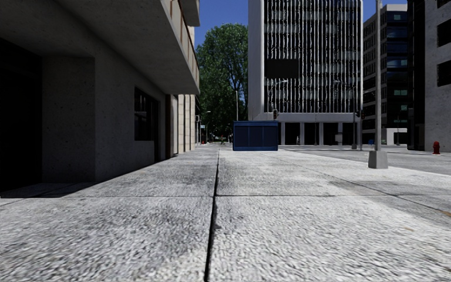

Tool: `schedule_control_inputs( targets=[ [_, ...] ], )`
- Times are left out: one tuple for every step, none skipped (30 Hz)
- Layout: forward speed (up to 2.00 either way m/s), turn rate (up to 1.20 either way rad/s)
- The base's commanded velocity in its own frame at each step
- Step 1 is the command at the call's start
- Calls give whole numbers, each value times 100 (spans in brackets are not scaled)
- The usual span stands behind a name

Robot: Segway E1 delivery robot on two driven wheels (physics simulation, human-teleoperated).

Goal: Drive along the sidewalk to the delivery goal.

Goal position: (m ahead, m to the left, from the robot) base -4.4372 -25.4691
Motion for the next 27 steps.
schedule_control_inputs(
  targets=[
    [200,0],
    [200,0],
    [200,0],
    [200,0],
    [200,0],
    [200,0],
    [200,0],
    [200,0],
    [200,0],
    [200,0],
    [200,0],
    [200,0],
    [200,0],
    [200,0],
    [200,0],
    [200,0],
    [200,0],
    [200,0],
    [200,0],
    [200,0],
    [200,0],
    [200,0],
    [200,0],
    [200,0],
    [200,0],
    [200,0],
    [200,0]
  ],
)
